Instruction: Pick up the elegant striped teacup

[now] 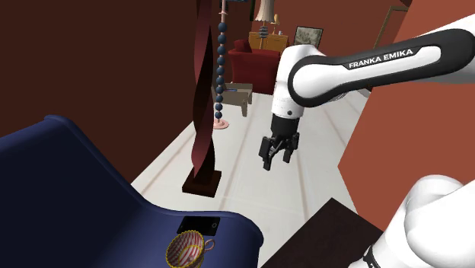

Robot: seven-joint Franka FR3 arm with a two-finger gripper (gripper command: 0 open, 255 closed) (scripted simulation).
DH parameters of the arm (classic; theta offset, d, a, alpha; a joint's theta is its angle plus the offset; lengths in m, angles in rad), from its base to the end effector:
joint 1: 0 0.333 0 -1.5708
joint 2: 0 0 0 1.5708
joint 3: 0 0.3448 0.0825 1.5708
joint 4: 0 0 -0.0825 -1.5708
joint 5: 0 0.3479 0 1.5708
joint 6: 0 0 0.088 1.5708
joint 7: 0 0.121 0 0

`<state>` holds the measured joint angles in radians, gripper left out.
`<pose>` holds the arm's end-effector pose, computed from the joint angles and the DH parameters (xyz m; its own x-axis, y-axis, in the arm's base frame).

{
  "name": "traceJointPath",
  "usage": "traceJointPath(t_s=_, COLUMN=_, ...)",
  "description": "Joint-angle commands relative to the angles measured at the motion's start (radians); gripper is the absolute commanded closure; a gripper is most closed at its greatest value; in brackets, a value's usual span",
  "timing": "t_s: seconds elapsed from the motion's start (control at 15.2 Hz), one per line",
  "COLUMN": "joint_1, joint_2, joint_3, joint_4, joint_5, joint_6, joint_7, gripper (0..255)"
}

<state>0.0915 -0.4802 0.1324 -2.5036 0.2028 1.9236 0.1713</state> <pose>0.3270 0.0950 0.4688 0.9915 -0.0386 -0.1242 -0.0514 -0.9936 -0.1011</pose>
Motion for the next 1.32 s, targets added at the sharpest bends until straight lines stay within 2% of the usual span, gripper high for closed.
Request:
traceJointPath(t_s=0.0, joint_1=0.015, joint_2=0.063, joint_3=0.027, joint_4=0.000, joint_5=0.015, joint_6=0.064, joint_7=0.019, gripper=0)
traceJointPath(t_s=0.59, joint_1=0.055, joint_2=0.390, joint_3=0.114, joint_4=0.062, joint_5=0.021, joint_6=0.321, joint_7=0.085, gripper=0)
traceJointPath(t_s=1.25, joint_1=0.125, joint_2=0.791, joint_3=0.146, joint_4=0.251, joint_5=-0.069, joint_6=0.517, joint_7=0.195, gripper=0)
